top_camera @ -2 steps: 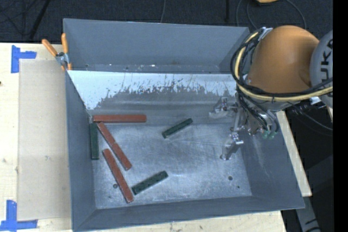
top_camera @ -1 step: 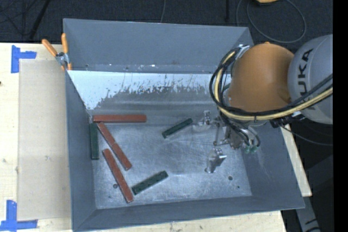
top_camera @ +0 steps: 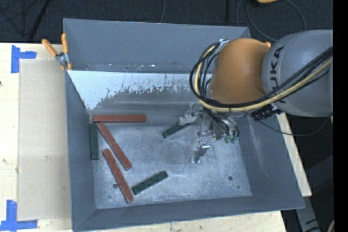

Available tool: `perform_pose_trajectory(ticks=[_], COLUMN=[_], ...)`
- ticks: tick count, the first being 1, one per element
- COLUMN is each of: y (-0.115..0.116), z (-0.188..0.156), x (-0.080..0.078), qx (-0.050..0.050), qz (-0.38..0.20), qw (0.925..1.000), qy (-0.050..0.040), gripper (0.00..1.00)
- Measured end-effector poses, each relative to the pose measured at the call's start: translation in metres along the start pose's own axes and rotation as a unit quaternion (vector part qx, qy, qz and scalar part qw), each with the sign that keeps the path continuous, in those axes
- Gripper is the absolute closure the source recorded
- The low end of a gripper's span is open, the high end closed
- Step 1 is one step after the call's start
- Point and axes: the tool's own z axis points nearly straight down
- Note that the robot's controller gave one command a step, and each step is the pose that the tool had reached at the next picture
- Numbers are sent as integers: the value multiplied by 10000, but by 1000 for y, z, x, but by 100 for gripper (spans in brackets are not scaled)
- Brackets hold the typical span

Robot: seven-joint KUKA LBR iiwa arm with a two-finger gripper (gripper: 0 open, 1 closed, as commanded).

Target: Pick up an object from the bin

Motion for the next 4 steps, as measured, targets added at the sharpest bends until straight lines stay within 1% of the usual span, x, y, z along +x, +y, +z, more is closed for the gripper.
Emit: perform_pose_trajectory(ticks=[1,2,3,4], y=[15,-27,-27,-27], z=[24,74,76,76], x=[-23,-44,-41,-42], qx=[16,9,10,10], qz=[-176,-642,-644,-644], qw=[9998,9979,9979,9979], qy=[10,-33,21,19], gripper=[0,100,0,0])
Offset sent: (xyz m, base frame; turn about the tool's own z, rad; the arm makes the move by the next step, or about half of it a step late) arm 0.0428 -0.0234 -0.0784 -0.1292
